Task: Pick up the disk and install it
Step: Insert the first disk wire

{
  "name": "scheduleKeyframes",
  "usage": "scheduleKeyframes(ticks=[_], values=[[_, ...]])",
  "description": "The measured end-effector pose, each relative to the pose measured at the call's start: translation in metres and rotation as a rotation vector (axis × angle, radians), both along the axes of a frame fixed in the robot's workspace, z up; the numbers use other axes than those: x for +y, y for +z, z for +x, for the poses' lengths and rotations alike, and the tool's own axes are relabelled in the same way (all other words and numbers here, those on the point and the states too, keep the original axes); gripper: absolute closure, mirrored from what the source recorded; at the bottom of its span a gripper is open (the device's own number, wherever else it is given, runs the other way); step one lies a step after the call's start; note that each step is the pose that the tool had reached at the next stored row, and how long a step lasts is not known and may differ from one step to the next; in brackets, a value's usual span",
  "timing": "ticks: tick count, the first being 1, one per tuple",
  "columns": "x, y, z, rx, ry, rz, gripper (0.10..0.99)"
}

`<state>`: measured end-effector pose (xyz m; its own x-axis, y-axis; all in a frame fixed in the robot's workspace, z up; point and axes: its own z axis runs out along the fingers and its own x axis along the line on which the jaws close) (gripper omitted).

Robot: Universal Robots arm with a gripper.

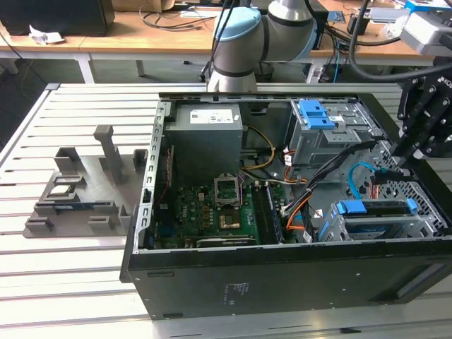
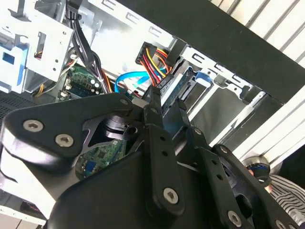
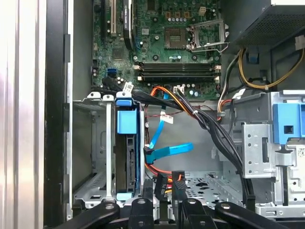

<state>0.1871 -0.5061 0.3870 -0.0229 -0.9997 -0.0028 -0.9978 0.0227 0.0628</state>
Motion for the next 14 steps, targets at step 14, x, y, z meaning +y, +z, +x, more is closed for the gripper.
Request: scheduleKeyframes(ticks=[14], values=[[0.0013,-0.0287,0.0027,0.0,-0.025,0.0,0.784]])
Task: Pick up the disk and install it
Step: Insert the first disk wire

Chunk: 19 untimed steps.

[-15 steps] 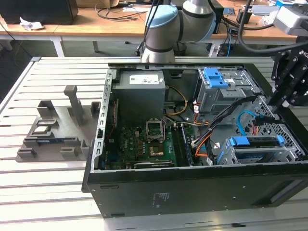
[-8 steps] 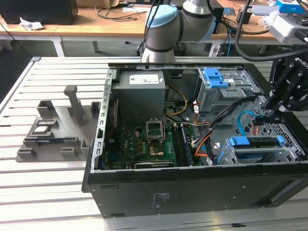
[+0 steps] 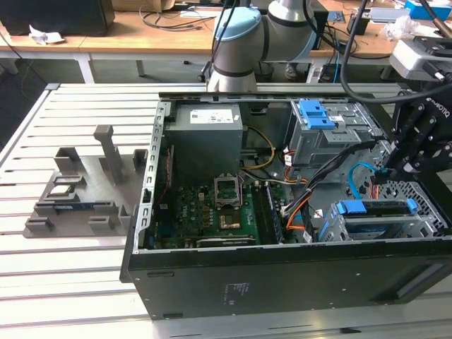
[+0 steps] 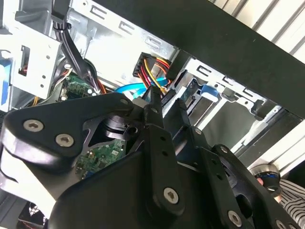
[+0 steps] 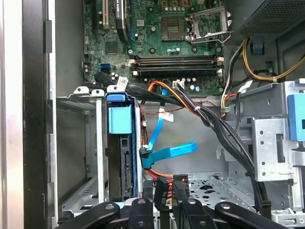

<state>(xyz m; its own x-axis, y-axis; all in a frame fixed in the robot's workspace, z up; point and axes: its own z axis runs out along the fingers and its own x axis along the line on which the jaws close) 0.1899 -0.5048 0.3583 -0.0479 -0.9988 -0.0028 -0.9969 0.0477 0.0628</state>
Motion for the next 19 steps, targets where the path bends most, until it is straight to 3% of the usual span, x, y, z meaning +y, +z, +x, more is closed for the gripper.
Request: scheduleKeyframes(ticks=[7,8,10,19], values=[[0.003,-0.0017,0.0004,0.0,-0.001,0.001,0.8],[0.0052,-0.0017,0.0004,0.0,-0.001,0.001,0.918],[0.0076,-0.0016,0.0004,0.0,-0.001,0.0,0.918],[0.0044,-0.0025,-0.0004,0.0001,0.004,-0.01,0.918]])
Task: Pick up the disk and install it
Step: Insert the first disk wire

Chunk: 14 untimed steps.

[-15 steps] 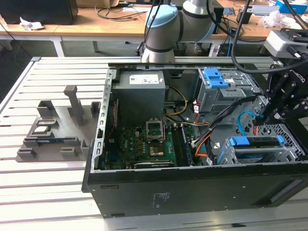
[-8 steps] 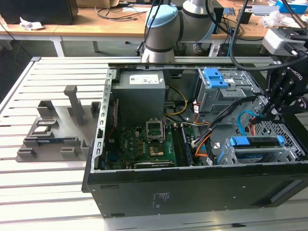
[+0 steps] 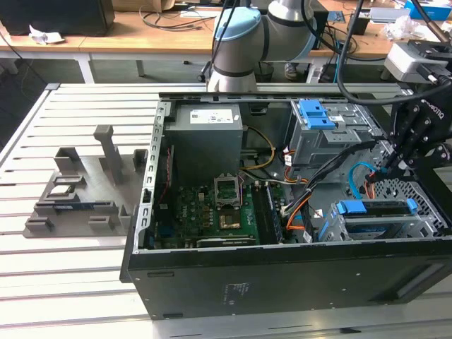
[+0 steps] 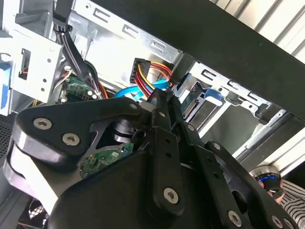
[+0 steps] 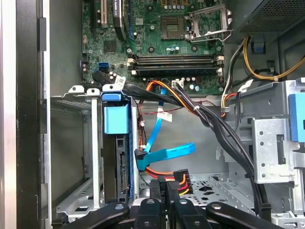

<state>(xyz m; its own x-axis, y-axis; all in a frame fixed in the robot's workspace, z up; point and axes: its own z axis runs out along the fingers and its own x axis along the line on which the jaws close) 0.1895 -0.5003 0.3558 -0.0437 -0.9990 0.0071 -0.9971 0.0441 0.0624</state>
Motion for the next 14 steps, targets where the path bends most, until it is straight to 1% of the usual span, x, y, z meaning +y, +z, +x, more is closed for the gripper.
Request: scheduleKeyframes(ticks=[9,14], values=[[-0.005,-0.0015,0.0,0.0,0.002,-0.01,0.918],[-0.0065,-0.0019,0.0,0.0,0.003,-0.016,0.918]])
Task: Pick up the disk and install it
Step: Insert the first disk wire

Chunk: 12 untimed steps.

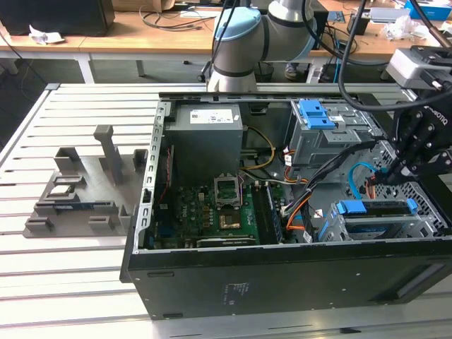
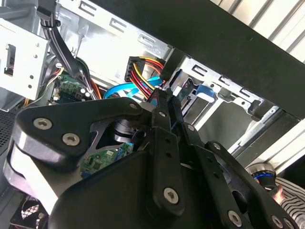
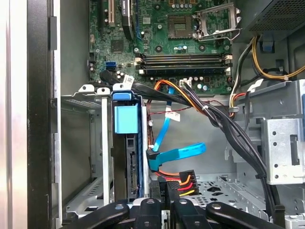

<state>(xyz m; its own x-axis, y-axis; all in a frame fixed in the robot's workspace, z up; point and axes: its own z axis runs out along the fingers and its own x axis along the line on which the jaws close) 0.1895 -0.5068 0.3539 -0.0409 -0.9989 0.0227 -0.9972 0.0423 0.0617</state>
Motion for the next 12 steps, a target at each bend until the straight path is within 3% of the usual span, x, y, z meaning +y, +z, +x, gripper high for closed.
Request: scheduleKeyframes(ticks=[6,12], values=[[-0.0044,-0.0018,-0.0022,0.0,0.0,-0.001,0.918],[-0.0116,-0.0086,-0.0084,0.0,0.003,-0.001,0.918]])
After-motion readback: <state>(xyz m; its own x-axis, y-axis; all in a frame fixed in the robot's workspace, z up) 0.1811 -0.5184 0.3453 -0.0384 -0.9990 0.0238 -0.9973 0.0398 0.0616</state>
